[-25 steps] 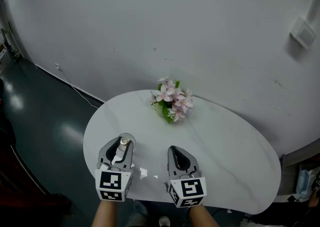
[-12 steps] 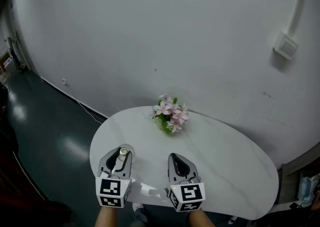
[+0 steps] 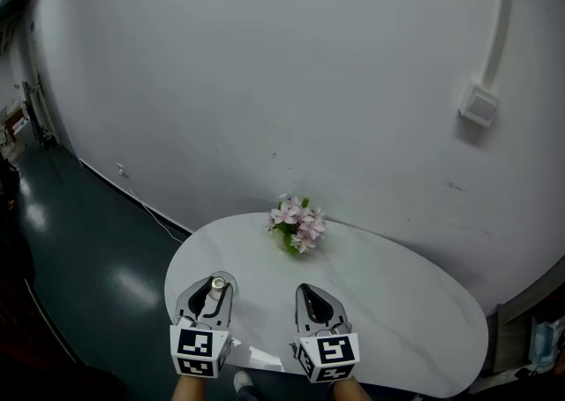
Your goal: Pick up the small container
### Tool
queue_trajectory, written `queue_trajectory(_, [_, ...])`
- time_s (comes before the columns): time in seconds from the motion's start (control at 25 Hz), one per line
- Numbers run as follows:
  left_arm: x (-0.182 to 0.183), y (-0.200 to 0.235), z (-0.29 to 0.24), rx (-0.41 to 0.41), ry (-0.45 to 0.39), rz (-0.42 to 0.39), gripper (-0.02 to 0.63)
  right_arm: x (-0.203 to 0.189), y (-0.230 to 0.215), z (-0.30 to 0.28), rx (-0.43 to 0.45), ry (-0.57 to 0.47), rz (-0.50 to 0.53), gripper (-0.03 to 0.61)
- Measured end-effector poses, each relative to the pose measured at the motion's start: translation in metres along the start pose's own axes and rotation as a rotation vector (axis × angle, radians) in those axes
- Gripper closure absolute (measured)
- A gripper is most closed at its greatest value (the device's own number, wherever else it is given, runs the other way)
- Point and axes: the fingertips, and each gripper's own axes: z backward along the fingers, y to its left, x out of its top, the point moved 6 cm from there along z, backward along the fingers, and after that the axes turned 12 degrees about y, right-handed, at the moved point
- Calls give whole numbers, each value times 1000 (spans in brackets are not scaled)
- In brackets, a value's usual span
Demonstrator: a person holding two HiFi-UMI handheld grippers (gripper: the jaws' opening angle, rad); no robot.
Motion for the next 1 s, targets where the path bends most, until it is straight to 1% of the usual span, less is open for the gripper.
queue_trajectory(0.4, [10,-11,29,29,-32,0,485,12,2,25,16,-42,23,512])
queue_trajectory(1.0, [19,-16,59,50,-59,-19,485,20,10,49,26,-69,50,512])
